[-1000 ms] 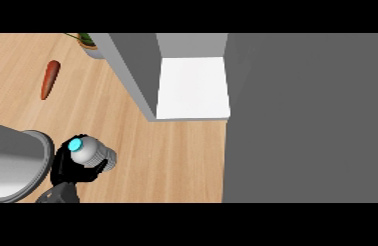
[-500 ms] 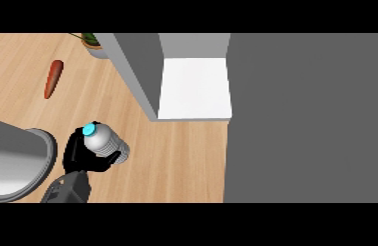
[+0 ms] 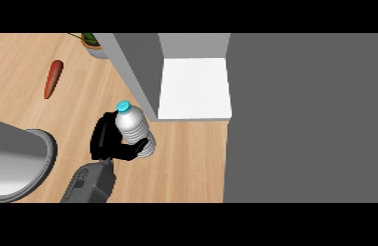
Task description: Pick up the bottled water, place it into the cabinet and close the cabinet
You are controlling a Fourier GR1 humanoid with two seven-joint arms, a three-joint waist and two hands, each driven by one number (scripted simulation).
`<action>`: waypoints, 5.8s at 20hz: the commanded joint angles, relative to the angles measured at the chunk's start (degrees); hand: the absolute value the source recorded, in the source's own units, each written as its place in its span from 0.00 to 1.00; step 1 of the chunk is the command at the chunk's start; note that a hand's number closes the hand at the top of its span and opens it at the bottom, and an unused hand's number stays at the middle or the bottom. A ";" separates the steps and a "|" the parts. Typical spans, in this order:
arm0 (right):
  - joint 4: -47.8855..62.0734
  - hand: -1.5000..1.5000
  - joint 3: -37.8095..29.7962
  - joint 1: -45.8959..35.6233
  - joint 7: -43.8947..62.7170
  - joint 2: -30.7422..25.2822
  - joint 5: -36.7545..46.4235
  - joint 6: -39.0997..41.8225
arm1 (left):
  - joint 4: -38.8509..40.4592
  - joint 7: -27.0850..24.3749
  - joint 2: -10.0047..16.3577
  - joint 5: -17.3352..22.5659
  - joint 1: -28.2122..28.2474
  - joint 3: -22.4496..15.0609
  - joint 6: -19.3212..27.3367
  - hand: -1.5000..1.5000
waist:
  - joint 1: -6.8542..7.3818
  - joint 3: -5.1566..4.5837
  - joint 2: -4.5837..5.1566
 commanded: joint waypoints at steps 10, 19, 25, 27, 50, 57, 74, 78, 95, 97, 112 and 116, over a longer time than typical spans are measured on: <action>-11.46 0.00 -2.00 5.44 2.17 0.83 -6.66 0.52 | -15.44 11.01 -0.93 5.16 -4.51 -20.70 28.29 1.00 | -1.21 -0.06 0.10; -9.55 0.00 -1.41 2.31 3.06 -0.28 -7.07 -2.58 | -0.25 11.97 -0.96 4.24 -18.59 -24.78 40.91 1.00 | -1.66 -0.08 0.76; -6.27 0.00 -4.10 -0.21 3.64 -4.60 -12.48 -1.92 | 9.33 15.43 -0.96 5.09 -27.02 -19.12 38.80 1.00 | -1.34 -0.07 0.87; -8.73 0.00 -4.07 1.72 4.27 -3.40 -12.15 -2.53 | 11.91 12.75 -0.96 7.54 -27.64 -20.84 40.86 1.00 | -2.27 -0.10 0.84; -3.20 0.00 -0.49 -1.79 1.94 -2.94 -8.98 1.43 | 44.08 3.42 -0.84 9.74 -50.89 -16.05 44.31 0.00 | -4.20 -0.06 1.86; -3.93 0.00 -1.00 -1.50 1.69 -2.49 -9.08 1.79 | 46.58 2.20 -0.95 10.75 -52.01 -14.85 44.63 0.00 | -4.55 -0.07 1.72; -1.30 0.00 -2.90 -4.55 3.35 -3.93 -9.21 0.80 | 37.93 -5.68 -0.96 17.32 -49.98 -15.84 34.71 0.00 | -3.16 -0.01 0.69; -6.43 0.00 -1.55 -4.12 4.32 -1.76 -7.06 -1.84 | 35.60 -7.93 -0.96 19.04 -48.19 -18.48 36.33 0.00 | -3.04 -0.03 0.66; -8.18 0.00 -2.87 -4.16 8.50 -1.59 -8.21 -5.39 | -4.70 -3.94 -0.95 23.78 -15.83 -40.55 42.17 0.00 | 1.46 -0.05 -0.26; -8.79 0.00 -3.94 -3.59 8.98 -1.99 -10.33 -4.77 | -7.07 -5.31 0.15 23.57 -11.17 -41.97 41.15 0.00 | 0.85 -0.05 -0.05; -11.88 1.00 1.00 -3.08 11.12 -3.73 -6.00 0.65 | -34.42 -2.46 16.01 20.50 9.83 -50.58 37.33 1.00 | 0.88 -0.07 0.08; -11.06 1.00 1.73 -0.84 10.20 -4.12 -3.97 5.77 | -41.56 -2.87 21.90 20.02 16.23 -49.81 38.06 1.00 | 0.56 -0.04 -0.22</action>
